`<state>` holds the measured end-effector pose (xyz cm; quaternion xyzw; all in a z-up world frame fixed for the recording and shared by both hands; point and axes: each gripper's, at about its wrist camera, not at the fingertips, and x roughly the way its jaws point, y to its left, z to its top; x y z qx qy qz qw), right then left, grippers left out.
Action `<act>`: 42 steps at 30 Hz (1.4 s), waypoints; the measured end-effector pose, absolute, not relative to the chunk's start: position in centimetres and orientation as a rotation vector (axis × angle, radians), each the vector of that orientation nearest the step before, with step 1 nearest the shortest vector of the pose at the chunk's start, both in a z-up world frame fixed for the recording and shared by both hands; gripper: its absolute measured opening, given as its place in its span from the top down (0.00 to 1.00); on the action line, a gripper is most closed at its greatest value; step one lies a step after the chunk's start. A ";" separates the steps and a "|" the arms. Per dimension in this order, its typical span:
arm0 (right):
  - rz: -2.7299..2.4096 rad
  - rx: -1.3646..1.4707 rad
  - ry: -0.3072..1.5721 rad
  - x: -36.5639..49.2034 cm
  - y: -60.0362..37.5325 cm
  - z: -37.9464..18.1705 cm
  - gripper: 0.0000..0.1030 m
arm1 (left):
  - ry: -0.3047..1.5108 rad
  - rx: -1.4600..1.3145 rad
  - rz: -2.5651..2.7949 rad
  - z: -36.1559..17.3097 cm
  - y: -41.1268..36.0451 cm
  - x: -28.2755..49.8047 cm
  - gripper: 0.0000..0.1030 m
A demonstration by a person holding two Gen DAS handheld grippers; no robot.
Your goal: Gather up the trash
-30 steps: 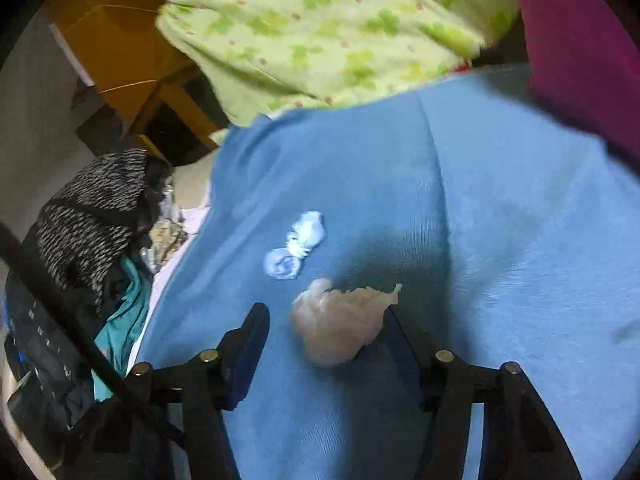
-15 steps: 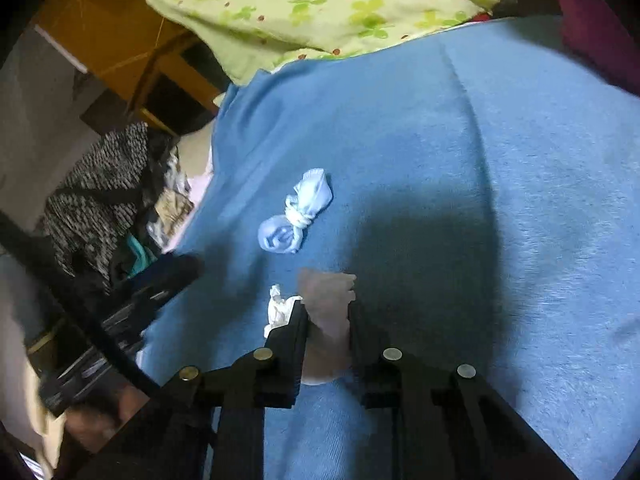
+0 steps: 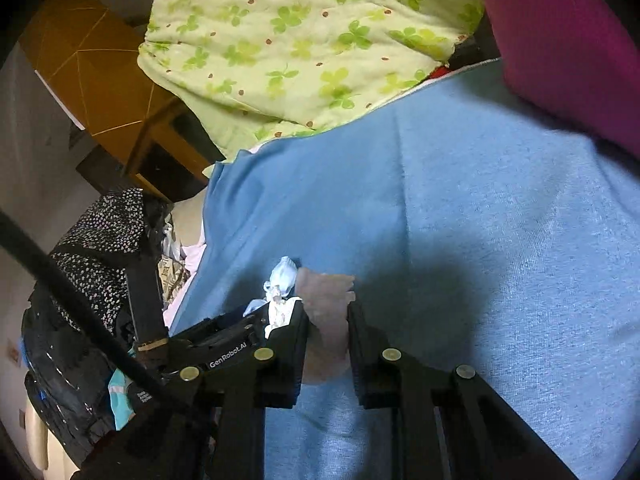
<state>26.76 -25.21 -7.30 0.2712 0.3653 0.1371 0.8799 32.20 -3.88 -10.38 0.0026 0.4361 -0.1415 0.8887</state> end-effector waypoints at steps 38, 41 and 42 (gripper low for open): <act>0.039 0.416 0.252 -7.3 -35.1 6.3 0.80 | 0.453 0.232 -0.328 7.4 -13.4 0.6 0.74; 0.025 0.428 0.234 -9.0 -35.8 6.8 0.80 | 0.443 0.233 -0.339 7.9 -14.2 -0.6 0.74; 0.022 0.431 0.229 -9.5 -36.0 7.0 0.80 | 0.436 0.236 -0.344 8.1 -14.6 -1.1 0.74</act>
